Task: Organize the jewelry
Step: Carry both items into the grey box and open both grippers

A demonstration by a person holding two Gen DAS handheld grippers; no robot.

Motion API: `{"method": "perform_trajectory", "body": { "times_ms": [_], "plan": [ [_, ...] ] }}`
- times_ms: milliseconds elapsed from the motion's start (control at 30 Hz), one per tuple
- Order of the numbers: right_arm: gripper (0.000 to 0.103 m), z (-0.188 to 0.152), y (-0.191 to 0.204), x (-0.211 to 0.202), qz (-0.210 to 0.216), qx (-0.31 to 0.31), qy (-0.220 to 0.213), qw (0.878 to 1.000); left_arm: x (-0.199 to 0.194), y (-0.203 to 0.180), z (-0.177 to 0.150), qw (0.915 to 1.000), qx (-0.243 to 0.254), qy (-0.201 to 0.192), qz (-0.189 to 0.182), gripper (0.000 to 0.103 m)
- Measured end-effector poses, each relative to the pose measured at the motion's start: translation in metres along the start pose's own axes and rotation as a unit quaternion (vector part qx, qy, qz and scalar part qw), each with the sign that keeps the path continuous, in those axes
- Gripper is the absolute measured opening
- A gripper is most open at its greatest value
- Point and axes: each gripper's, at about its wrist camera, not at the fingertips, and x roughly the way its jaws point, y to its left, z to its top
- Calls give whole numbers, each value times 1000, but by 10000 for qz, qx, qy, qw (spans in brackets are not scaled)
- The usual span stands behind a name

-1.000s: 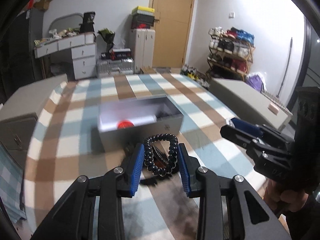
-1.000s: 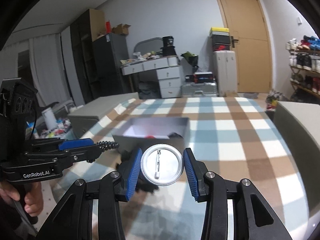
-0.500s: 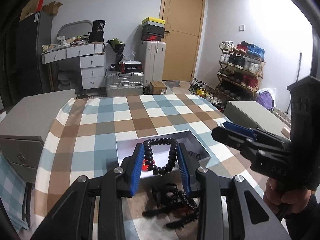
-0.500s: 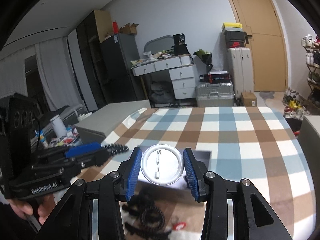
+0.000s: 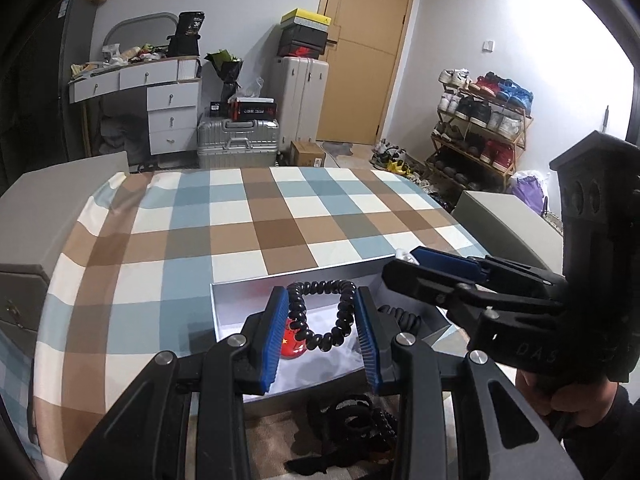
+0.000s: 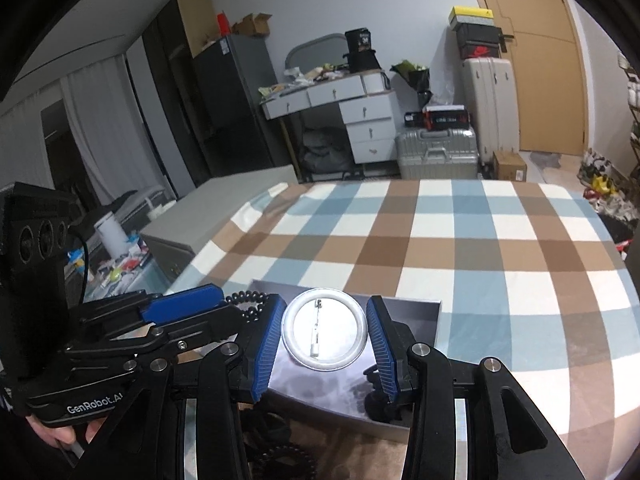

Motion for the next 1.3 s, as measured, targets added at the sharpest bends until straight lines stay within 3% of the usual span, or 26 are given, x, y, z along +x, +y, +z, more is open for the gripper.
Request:
{"method": "perform_trajectory", "body": {
  "times_ms": [500, 633, 667, 700, 733, 800, 967, 1100, 1300],
  "plan": [
    [42, 5, -12, 33, -22, 185, 416, 9990, 19, 9, 6, 9990, -84, 360, -248, 28],
    [44, 8, -15, 37, 5, 248, 398, 9989, 25, 12, 9, 9976, -142, 500, -450, 38],
    [47, 8, -16, 37, 22, 269, 399, 9988, 27, 12, 9, 9970, -153, 571, -493, 41],
    [57, 9, -17, 36, 69, 303, 373, 9988, 27, 13, 9, 9971, -169, 578, -469, 48],
    [60, 8, -17, 34, 47, 335, 335, 9989, 26, 13, 9, 9975, -174, 559, -405, 58],
    [70, 8, -21, 26, 17, 419, 231, 9989, 23, 13, 8, 9979, -171, 499, -387, 65],
    [73, 6, -25, 4, -105, 553, 53, 9984, 14, 13, 7, 9988, -141, 434, -182, 66],
    [81, 1, -25, -18, -229, 595, -115, 9979, 5, 12, 2, 9993, -130, 337, 31, 66],
    [82, -9, -20, -44, -345, 513, -222, 9978, -10, 7, -1, 9994, -16, 204, 269, 66]
  ]
}}
